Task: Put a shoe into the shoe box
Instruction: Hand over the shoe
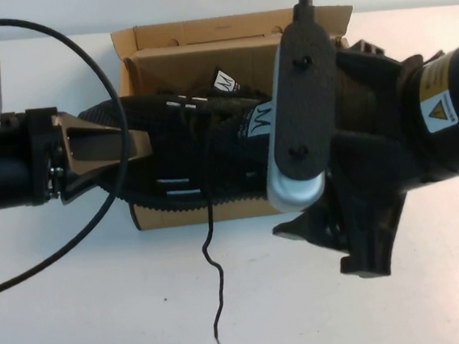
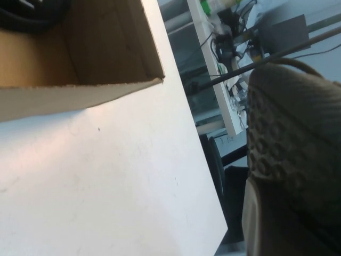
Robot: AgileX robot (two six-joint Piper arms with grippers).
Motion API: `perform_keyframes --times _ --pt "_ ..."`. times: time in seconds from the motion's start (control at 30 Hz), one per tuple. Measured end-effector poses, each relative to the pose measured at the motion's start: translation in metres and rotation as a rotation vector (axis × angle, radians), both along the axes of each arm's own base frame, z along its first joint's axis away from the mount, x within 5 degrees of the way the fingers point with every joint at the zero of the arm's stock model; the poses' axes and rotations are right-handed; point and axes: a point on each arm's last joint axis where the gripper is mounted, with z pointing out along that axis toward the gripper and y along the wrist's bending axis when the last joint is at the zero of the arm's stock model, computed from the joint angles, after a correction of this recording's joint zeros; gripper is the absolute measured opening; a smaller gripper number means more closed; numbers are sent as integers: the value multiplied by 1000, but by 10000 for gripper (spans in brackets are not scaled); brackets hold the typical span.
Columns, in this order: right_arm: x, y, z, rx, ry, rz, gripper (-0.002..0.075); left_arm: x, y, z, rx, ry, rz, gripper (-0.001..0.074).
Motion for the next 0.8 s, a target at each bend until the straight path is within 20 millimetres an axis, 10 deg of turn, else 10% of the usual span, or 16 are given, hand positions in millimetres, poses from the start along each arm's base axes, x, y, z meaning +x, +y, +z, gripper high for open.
perform_keyframes --times 0.47,0.8 --pt "-5 -15 47 102 56 -203 604 13 5 0 25 -71 134 135" --pt "1 -18 56 432 405 -592 578 14 6 0 44 -113 138 134"
